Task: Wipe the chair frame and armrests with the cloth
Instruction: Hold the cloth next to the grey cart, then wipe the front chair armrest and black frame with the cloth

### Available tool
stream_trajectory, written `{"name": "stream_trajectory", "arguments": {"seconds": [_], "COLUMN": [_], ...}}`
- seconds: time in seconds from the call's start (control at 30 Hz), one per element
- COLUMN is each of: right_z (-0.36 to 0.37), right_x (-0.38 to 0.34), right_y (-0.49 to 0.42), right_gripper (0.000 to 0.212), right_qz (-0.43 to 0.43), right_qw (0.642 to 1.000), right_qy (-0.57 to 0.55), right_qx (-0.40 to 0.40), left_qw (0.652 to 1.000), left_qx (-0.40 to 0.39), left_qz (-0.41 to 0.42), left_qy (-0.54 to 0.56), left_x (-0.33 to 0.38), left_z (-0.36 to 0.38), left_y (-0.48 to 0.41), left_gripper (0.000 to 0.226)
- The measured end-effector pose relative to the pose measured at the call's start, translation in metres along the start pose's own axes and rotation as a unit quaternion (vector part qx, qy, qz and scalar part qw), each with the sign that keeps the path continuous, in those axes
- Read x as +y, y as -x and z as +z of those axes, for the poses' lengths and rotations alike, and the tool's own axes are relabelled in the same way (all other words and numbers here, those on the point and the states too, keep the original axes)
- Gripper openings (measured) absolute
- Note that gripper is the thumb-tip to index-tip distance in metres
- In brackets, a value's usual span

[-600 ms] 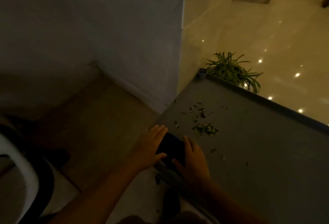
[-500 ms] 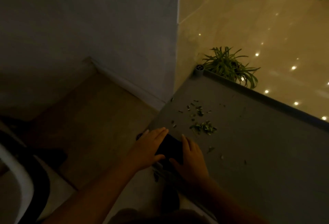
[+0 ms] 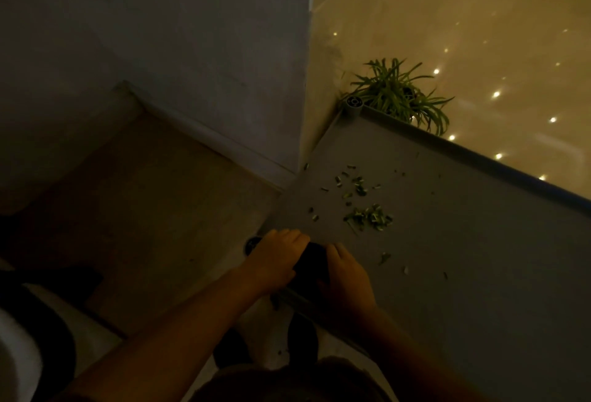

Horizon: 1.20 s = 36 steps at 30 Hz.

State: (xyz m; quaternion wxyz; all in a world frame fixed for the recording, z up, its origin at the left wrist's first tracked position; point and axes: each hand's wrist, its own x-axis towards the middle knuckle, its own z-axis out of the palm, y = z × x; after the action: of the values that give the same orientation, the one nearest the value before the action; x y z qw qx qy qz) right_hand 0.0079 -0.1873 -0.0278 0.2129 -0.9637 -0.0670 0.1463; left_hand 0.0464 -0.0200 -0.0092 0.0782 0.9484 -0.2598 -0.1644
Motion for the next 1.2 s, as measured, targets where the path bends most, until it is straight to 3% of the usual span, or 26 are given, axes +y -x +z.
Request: {"name": "stream_trajectory", "arguments": {"seconds": [0.17, 0.33, 0.47, 0.63, 0.77, 0.9, 1.03, 1.2], "right_z": [-0.020, -0.036, -0.032, 0.020, 0.082, 0.132, 0.178, 0.221], "right_x": [-0.015, -0.051, -0.108, -0.205, -0.282, -0.336, -0.392, -0.438], "right_y": [-0.013, -0.033, -0.064, -0.079, -0.074, -0.060, -0.056, -0.062], "right_gripper": [0.035, 0.034, 0.021, 0.038, 0.046, 0.043, 0.040, 0.042], "right_qz": [-0.005, -0.063, -0.152, -0.281, -0.340, -0.362, -0.372, -0.375], "right_qw": [0.999, 0.994, 0.986, 0.956, 0.926, 0.905, 0.888, 0.885], "right_qy": [-0.033, -0.071, -0.074, -0.044, -0.035, -0.031, -0.008, 0.052], "right_qx": [-0.005, 0.048, -0.001, -0.072, -0.160, -0.221, -0.269, -0.271], "left_qw": [0.984, 0.969, 0.933, 0.878, 0.844, 0.819, 0.779, 0.740], "left_qx": [0.046, 0.153, 0.227, 0.255, 0.237, 0.250, 0.278, 0.289], "left_qz": [-0.048, -0.095, -0.212, -0.355, -0.434, -0.460, -0.496, -0.522], "left_qy": [0.166, 0.168, 0.180, 0.193, 0.205, 0.237, 0.265, 0.311], "left_x": [-0.009, -0.028, -0.061, -0.111, -0.150, -0.178, -0.212, -0.251], "left_z": [-0.007, -0.028, -0.041, -0.025, 0.006, 0.039, 0.066, 0.091], "left_y": [0.002, 0.024, 0.072, 0.169, 0.252, 0.308, 0.359, 0.388], "left_gripper": [0.024, 0.055, 0.058, 0.036, 0.041, 0.044, 0.066, 0.065]}}
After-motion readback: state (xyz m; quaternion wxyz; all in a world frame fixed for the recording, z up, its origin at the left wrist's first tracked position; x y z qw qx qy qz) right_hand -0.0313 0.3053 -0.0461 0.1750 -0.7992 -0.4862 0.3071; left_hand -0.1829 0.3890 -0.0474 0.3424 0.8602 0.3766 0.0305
